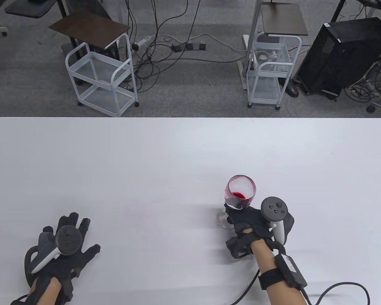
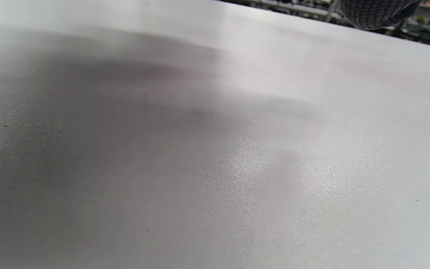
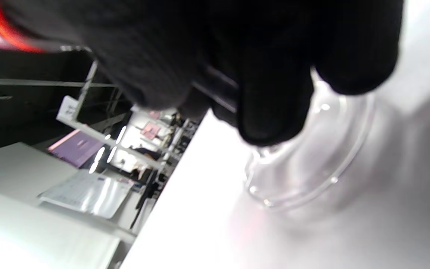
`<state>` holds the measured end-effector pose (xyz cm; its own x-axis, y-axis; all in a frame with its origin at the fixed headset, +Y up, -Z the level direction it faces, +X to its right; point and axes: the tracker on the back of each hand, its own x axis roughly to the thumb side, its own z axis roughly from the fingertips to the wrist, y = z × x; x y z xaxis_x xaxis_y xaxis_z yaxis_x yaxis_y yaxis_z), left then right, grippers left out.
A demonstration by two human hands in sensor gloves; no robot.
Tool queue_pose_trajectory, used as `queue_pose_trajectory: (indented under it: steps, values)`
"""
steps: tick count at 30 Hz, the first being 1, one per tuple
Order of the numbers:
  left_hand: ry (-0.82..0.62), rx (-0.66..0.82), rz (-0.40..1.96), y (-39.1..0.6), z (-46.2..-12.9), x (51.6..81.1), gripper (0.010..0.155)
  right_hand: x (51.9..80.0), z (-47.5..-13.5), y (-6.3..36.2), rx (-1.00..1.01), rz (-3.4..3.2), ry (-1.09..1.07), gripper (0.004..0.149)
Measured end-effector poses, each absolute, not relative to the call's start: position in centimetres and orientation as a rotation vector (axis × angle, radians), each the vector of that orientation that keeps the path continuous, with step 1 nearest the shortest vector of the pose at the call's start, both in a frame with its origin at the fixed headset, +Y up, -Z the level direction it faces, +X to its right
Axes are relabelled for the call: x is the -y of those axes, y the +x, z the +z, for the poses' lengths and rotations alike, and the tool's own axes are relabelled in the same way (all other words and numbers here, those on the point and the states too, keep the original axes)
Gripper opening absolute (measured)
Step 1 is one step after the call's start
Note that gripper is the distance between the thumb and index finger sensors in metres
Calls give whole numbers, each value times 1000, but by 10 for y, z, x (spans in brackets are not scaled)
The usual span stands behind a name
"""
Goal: Shake wine glass in air
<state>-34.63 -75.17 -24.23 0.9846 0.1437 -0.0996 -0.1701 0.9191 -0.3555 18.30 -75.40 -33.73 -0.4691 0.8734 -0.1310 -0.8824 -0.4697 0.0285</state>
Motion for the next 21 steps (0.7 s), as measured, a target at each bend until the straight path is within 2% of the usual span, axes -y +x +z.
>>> queue_pose_trajectory:
  steps: [5,9,13,15,18,21]
  values:
    - [-355,-76,167,-347,-241,750,89,742,-331,186,2,2123,-147,43]
    - [-356,-72,169,-347,-242,750,89,748,-320,183,-76,2132,-97,43]
    - [-363,-75,165,-347,-242,751,89,743,-321,190,8,2140,-150,43]
    - [-352,-75,177,-348,-241,749,89,743,-320,194,-11,2141,-178,43]
    - [-359,-77,173,-347,-242,750,89,745,-316,185,-78,2129,-105,43]
    - [-373,-80,164,-347,-243,752,89,742,-318,186,-15,2150,-114,42]
